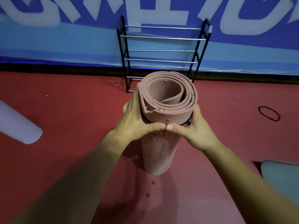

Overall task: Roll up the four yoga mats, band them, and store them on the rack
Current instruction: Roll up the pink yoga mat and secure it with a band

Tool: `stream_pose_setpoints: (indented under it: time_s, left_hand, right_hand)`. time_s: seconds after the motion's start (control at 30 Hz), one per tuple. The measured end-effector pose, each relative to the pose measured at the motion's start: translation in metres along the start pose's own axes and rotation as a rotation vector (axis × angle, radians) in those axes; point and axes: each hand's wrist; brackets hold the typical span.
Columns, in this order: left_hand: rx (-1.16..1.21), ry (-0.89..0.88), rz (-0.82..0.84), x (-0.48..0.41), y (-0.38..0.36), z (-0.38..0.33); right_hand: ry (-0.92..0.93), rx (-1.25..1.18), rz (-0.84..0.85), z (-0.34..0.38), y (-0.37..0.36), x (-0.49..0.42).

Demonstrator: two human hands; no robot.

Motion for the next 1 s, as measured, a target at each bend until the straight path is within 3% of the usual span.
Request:
stream_pose_setpoints:
  time_s: [0.2, 0.27, 0.4, 0.7, 1.0]
  left_hand:
    - [0.135, -0.006, -0.140, 0.008, -0.030, 0.019]
    - [0.297, -0.033, -0.230, 0.005, -0.039, 0.019]
    - [0.398, -0.126, -0.378, -0.002, -0.052, 0.028]
    - [0.448, -0.113, -0.469, 0.000, -0.058, 0.044]
    - [0.321, -0.172, -0.352, 0.016, -0.058, 0.054]
  right_hand:
    - [0.109, 0.008, -0.065, -0.033, 0.000, -0.009]
    - [0.167, 0.015, -0.068, -0.040, -0.005, -0.015]
    - [0.154, 0.002, -0.138, -0.059, -0.019, -0.024]
    - [0.260, -0.041, -0.208, -0.063, -0.036, -0.028]
    - [0.245, -0.017, -0.243, -0.084, -0.024, -0.007]
Point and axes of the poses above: each hand's wrist, its own x-axis away from the middle knuckle, its own y-axis out of the back of the hand, z = x × y, and after that the axes turned 10 degrees about -z, right-handed
